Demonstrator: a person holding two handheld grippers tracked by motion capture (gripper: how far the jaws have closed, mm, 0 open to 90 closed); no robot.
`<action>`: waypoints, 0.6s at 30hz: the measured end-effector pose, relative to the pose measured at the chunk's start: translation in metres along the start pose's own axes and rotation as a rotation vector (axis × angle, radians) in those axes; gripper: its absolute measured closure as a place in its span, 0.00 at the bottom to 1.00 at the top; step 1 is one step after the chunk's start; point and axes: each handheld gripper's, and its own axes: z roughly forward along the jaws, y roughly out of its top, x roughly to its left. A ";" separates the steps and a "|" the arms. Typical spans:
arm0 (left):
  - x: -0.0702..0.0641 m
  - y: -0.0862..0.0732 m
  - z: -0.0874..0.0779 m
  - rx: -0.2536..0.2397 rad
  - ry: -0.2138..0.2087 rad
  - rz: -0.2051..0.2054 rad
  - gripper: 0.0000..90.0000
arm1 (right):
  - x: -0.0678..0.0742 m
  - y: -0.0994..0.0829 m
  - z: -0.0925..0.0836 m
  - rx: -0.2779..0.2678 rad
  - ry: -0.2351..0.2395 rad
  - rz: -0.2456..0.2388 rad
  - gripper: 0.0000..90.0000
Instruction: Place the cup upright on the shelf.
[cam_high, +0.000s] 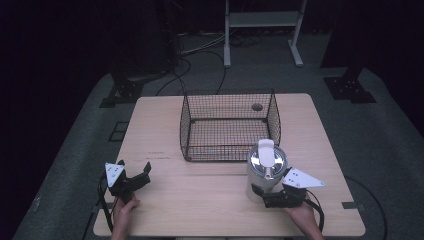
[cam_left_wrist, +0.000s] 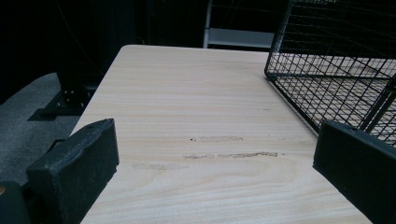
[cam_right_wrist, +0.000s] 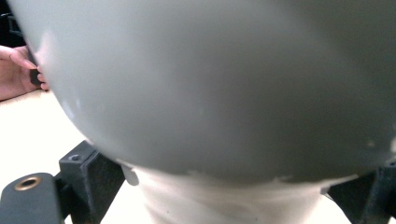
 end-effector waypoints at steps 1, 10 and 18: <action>0.000 0.000 0.000 0.000 0.000 0.000 0.00 | 0.000 0.000 0.000 0.000 -0.001 0.000 0.10; 0.000 0.000 0.000 -0.003 0.000 0.006 0.00 | -0.001 0.003 0.001 0.017 0.004 0.006 0.10; 0.000 0.000 0.000 -0.004 0.001 0.002 0.00 | 0.003 0.018 0.009 0.002 0.056 0.018 0.10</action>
